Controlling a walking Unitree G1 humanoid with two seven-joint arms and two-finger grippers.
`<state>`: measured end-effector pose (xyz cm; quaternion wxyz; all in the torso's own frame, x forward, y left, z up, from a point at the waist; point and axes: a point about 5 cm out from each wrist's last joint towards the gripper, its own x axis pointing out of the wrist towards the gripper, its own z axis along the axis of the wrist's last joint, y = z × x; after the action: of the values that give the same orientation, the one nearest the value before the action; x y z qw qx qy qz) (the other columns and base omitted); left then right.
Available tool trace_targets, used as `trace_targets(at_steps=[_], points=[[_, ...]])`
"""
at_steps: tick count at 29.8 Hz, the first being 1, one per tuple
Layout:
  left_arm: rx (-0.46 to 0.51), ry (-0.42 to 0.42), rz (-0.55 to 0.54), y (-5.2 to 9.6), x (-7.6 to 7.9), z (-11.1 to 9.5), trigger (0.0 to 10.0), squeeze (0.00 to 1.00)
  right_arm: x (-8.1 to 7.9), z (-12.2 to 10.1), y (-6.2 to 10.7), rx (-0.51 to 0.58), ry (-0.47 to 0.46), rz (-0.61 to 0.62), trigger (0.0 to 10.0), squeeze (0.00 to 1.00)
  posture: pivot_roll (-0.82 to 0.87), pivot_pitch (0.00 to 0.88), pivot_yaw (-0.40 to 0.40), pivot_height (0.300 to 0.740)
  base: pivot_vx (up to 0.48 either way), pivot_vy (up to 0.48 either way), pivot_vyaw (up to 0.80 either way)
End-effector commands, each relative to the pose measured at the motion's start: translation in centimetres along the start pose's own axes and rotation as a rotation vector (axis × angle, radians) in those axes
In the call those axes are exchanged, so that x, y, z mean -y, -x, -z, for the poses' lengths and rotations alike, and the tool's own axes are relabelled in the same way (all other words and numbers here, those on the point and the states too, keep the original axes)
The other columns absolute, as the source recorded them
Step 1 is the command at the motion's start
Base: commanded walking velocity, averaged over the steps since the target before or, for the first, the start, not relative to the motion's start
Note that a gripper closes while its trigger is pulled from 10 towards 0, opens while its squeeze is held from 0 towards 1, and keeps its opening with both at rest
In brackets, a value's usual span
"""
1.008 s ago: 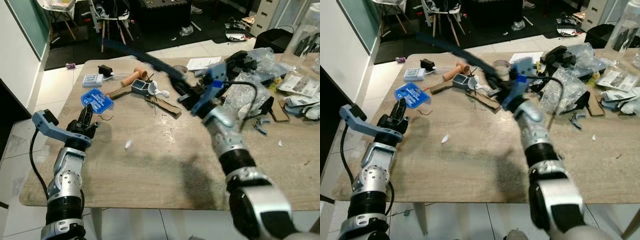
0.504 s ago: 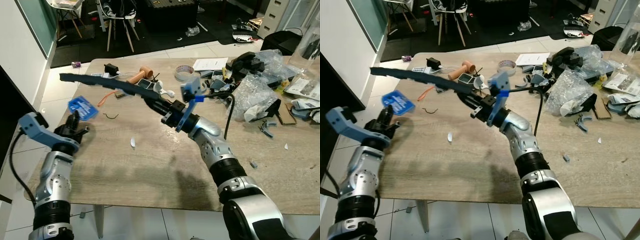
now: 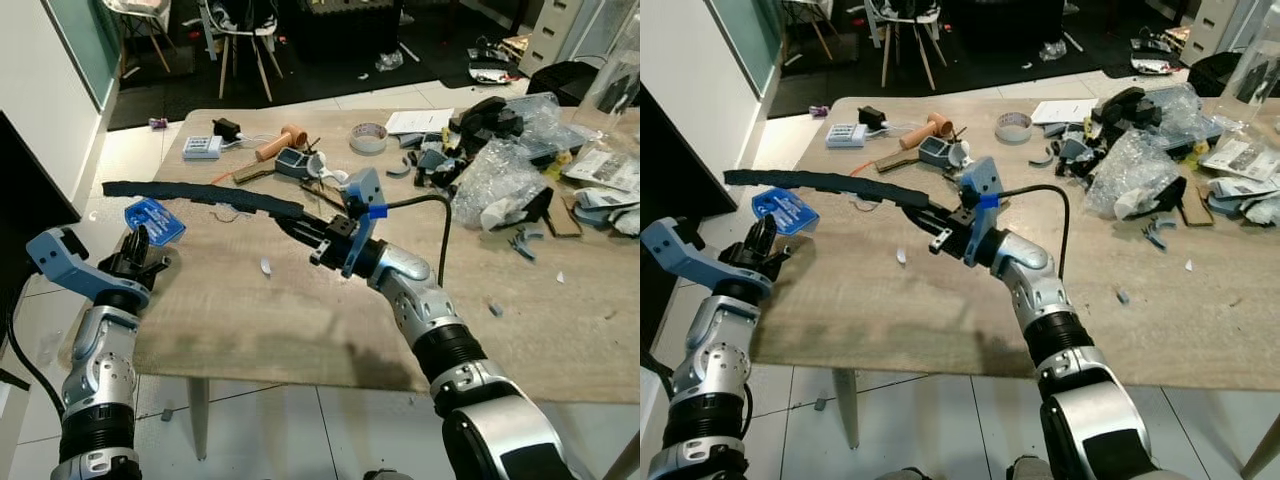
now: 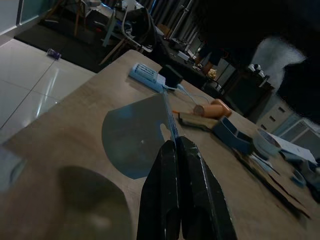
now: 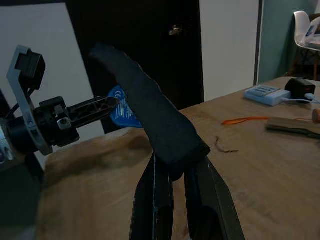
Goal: Picking trash to rubbish bin
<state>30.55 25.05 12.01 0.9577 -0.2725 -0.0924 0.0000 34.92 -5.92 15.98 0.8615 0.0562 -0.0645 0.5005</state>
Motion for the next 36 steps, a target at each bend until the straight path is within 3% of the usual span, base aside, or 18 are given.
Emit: trace_targets(at_steps=[1,22,29,30,36], points=[[-0.017,-0.022,-0.022,0.3,-0.6,0.2,10.0,0.0,-0.3,0.4,0.1,-0.014,-0.005,-0.01,10.0,0.0,0.01,0.038,0.039,0.74,-0.322,0.0,0.0],[-0.032,-0.042,-0.02,0.5,-0.9,0.5,10.0,0.0,-1.7,2.3,-0.3,-0.106,0.016,-0.075,10.0,0.0,0.02,0.033,0.032,0.74,-0.324,0.0,0.0],[-0.055,-0.081,-0.061,1.3,-2.3,0.5,10.0,0.0,-2.7,4.1,0.1,-0.177,0.012,-0.123,10.0,0.0,0.02,0.042,0.038,0.74,-0.324,0.0,0.0],[-0.083,-0.12,-0.085,1.7,-3.2,0.7,10.0,0.0,-2.9,5.1,0.4,-0.235,0.028,-0.118,10.0,0.0,0.02,0.043,0.037,0.74,-0.322,0.0,0.0],[-0.153,-0.177,-0.142,3.1,-5.0,1.7,10.0,0.0,-2.8,7.6,1.5,-0.355,0.03,-0.051,10.0,0.0,0.02,0.043,0.037,0.74,-0.326,0.0,0.0]])
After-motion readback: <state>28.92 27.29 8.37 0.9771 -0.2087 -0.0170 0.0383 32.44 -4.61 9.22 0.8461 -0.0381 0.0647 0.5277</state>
